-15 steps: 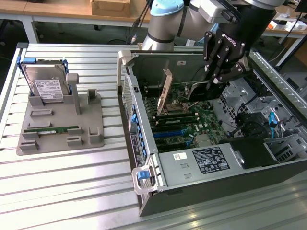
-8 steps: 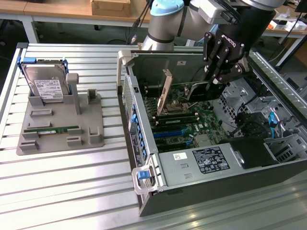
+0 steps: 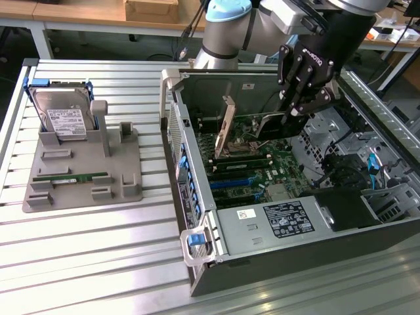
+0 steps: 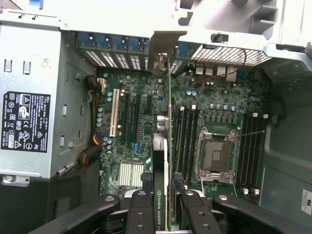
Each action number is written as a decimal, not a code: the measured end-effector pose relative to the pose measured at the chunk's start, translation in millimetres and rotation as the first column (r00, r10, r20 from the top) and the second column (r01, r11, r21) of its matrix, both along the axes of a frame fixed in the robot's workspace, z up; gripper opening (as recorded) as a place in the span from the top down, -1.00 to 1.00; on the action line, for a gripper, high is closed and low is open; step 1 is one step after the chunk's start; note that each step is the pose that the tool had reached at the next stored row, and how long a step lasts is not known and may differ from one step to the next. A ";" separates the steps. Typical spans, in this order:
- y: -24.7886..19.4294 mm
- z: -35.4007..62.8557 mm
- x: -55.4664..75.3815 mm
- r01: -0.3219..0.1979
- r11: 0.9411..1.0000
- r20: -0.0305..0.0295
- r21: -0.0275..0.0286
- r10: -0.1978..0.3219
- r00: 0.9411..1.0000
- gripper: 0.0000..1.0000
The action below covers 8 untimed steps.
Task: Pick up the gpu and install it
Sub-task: 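Insert the gpu into the slot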
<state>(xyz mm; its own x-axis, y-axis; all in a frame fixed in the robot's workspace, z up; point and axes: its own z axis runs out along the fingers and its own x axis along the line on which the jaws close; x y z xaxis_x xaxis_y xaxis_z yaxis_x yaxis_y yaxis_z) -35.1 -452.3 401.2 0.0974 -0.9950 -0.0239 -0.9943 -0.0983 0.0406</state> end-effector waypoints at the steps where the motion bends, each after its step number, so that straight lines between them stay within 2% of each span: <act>1: 0.0 -0.1 0.0 0.000 1.000 0.000 0.000 0.000 1.000 0.48; 8: 0.0 -1.6 0.0 0.000 1.000 0.000 0.000 0.000 1.000 0.48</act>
<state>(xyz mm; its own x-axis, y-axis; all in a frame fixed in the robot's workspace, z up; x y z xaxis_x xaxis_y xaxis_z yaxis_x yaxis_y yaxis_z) -35.1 -452.3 399.6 0.0974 -0.9950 -0.0240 -0.9943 -0.0983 0.0405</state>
